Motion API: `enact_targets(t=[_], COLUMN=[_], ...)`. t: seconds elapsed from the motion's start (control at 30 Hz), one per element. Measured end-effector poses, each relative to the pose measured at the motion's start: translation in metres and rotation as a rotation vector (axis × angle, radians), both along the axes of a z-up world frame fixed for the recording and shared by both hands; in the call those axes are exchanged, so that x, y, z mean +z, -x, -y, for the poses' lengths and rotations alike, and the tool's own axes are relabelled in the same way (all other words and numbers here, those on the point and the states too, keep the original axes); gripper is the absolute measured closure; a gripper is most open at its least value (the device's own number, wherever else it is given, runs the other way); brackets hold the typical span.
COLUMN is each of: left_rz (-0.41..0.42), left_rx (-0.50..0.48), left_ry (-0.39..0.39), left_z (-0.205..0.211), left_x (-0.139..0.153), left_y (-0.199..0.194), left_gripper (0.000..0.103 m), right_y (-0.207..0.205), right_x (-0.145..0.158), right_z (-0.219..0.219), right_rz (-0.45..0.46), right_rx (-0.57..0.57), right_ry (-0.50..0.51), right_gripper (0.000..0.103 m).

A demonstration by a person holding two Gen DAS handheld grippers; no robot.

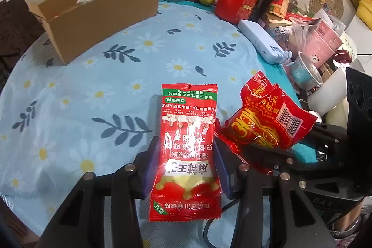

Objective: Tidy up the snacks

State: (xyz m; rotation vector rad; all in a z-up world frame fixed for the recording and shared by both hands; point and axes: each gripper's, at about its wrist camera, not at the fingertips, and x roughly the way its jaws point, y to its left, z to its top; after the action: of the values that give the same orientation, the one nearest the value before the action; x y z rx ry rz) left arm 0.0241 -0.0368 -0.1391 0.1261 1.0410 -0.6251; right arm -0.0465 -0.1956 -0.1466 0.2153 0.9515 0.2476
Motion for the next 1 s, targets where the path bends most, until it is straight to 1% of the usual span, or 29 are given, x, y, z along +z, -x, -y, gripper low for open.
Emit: enact_targets(t=[0.1, 0.17, 0.23, 0.33, 0.37, 0.43, 0.47, 0.5, 0.6, 0.63, 0.73, 0.77, 0.8, 0.87, 1.0], left_rz=[-0.005, -0.024, -0.034, -0.025, -0.024, -0.024, -0.025, -0.025, -0.011, -0.008, 0.001, 0.0, 0.001, 0.025, 0.012], left_rx=[0.018, 0.033, 0.038, 0.03, 0.029, 0.022, 0.017, 0.011, -0.002, -0.005, 0.006, 0.007, 0.01, 0.018, 0.022], left_ry=[-0.036, -0.065, -0.071, -0.084, -0.084, -0.079, -0.077, -0.076, -0.095, -0.099, -0.092, -0.084, -0.08, -0.105, -0.092], left_z=[-0.003, -0.005, -0.007, -0.007, -0.007, -0.006, -0.005, -0.003, 0.005, 0.007, 0.007, 0.006, 0.004, 0.004, -0.003], left_x=[-0.005, -0.013, -0.016, -0.017, -0.017, -0.018, -0.018, -0.018, -0.019, -0.019, -0.019, -0.019, -0.019, -0.019, -0.018], left_y=[-0.002, -0.005, -0.007, -0.007, -0.008, -0.008, -0.008, -0.009, -0.008, -0.008, -0.008, -0.009, -0.009, -0.008, -0.008], left_gripper=[0.059, 0.059, 0.059, 0.058, 0.057, 0.054, 0.051, 0.047, 0.04, 0.039, 0.039, 0.039, 0.044, 0.053, 0.058], right_y=[-0.004, -0.008, -0.009, -0.01, -0.011, -0.011, -0.012, -0.012, -0.014, -0.014, -0.014, -0.013, -0.013, -0.012, -0.013], right_x=[-0.002, -0.005, -0.008, -0.008, -0.008, -0.007, -0.007, -0.007, -0.008, -0.008, -0.007, -0.006, -0.006, -0.005, -0.004], right_z=[-0.007, -0.009, -0.008, -0.006, -0.005, -0.003, -0.003, -0.002, -0.004, -0.005, -0.005, -0.004, -0.003, -0.002, -0.004], right_rz=[-0.01, -0.039, -0.057, -0.066, -0.071, -0.072, -0.07, -0.07, -0.07, -0.071, -0.076, -0.078, -0.079, -0.081, -0.089], right_rx=[0.024, 0.037, 0.036, 0.026, 0.019, 0.006, 0.003, 0.001, 0.004, 0.008, 0.01, 0.008, 0.006, 0.007, 0.008], right_ry=[0.029, 0.026, 0.018, 0.002, -0.002, 0.001, 0.003, 0.001, 0.003, 0.009, 0.017, 0.02, 0.022, 0.023, 0.005], right_gripper=[0.069, 0.068, 0.067, 0.066, 0.062, 0.056, 0.051, 0.048, 0.046, 0.045, 0.04, 0.036, 0.033, 0.031, 0.021])
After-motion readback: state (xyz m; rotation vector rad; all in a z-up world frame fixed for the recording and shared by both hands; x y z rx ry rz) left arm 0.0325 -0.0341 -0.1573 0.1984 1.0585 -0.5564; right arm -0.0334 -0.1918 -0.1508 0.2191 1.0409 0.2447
